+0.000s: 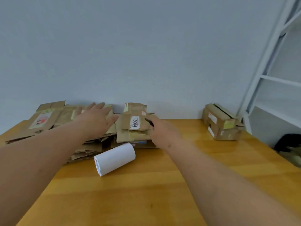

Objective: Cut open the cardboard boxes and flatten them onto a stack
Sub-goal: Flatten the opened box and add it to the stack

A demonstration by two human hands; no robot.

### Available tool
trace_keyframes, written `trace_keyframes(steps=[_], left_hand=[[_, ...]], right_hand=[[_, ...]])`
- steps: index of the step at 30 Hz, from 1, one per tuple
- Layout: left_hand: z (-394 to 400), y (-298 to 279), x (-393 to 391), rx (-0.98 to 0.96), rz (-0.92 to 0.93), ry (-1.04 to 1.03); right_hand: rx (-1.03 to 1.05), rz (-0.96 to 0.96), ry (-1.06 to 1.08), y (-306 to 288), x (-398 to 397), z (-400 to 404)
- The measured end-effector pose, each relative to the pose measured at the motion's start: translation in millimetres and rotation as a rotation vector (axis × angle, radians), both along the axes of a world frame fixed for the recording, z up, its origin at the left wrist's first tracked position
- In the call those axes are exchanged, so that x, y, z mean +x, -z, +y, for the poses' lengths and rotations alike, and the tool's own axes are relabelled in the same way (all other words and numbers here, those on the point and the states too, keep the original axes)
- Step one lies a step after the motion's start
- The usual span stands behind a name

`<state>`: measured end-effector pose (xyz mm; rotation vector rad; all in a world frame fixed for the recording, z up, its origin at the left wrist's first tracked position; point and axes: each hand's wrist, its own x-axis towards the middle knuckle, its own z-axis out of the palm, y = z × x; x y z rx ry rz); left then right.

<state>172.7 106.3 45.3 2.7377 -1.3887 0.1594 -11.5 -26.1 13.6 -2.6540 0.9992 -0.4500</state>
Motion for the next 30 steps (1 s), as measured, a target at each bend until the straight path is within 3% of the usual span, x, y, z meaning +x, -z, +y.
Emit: trace_keyframes(steps=[7, 16, 19, 25, 30], left_hand=[[-84, 16, -101, 0.051, -0.041, 0.26], [-192, 51, -158, 0.057, 0.036, 0.409], [-221, 63, -159, 0.033, 0.039, 0.429], [-244, 81, -156, 0.038, 0.103, 0.422], [-233, 81, -154, 0.004, 0.125, 0.399]], right_hand=[[0.138, 0.047, 0.256, 40, -104, -67], [-0.081, -0.212, 0.618, 35, -164, -169], [-0.064, -0.23, 0.693, 36, -163, -208], [0.048, -0.197, 0.715, 52, -159, -251], [0.125, -0.484, 0.666, 44, -169, -231]])
